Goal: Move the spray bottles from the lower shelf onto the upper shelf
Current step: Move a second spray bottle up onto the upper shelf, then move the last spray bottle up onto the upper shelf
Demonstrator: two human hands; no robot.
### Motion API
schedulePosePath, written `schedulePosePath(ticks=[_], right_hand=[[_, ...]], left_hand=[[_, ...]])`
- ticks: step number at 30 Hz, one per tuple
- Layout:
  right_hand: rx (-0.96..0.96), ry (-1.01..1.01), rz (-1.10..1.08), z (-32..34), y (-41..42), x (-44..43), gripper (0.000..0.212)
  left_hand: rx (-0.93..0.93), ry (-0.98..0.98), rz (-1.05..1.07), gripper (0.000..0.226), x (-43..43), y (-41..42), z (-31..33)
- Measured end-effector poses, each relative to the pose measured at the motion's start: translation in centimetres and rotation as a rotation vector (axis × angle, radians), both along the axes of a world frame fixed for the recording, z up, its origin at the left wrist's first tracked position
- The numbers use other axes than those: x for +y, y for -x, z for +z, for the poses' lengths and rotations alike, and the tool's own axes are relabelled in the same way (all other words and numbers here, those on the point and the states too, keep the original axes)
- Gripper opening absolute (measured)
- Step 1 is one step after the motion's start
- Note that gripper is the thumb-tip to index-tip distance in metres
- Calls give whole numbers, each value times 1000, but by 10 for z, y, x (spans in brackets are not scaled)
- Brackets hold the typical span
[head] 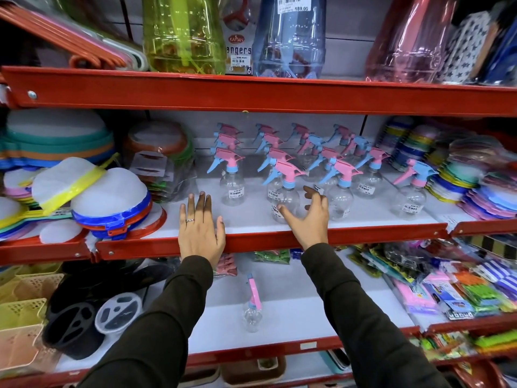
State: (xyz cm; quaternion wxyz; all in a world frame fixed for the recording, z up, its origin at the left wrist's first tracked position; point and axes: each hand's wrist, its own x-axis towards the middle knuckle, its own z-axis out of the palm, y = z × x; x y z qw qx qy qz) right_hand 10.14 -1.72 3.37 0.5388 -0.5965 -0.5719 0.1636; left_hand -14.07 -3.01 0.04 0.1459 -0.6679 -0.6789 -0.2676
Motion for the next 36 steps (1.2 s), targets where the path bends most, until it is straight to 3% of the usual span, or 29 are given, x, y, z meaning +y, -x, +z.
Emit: schedulePosePath(ticks=[6,12,17,23,26,36], right_hand=[[-7,-216,34,-19,6,-36,45],[-27,-177,139,-64,13,-74,37],[-34,73,226,-121,23,-97,39],[-181,592,275,-184,34,-91,74],[-253,756,282,-204,44,-79,87],[-108,800,189,-233,75,-54,62]], left_hand=[[-33,2,-38,65,-5,1,2],[-40,25,-95,65,-12,8,5],[-31,23,-15,64,-15,31,7],[23,35,-1,62,-11,39,4],[24,27,17,61,-7,39,2],[85,-11,64,60,1,40,-5]])
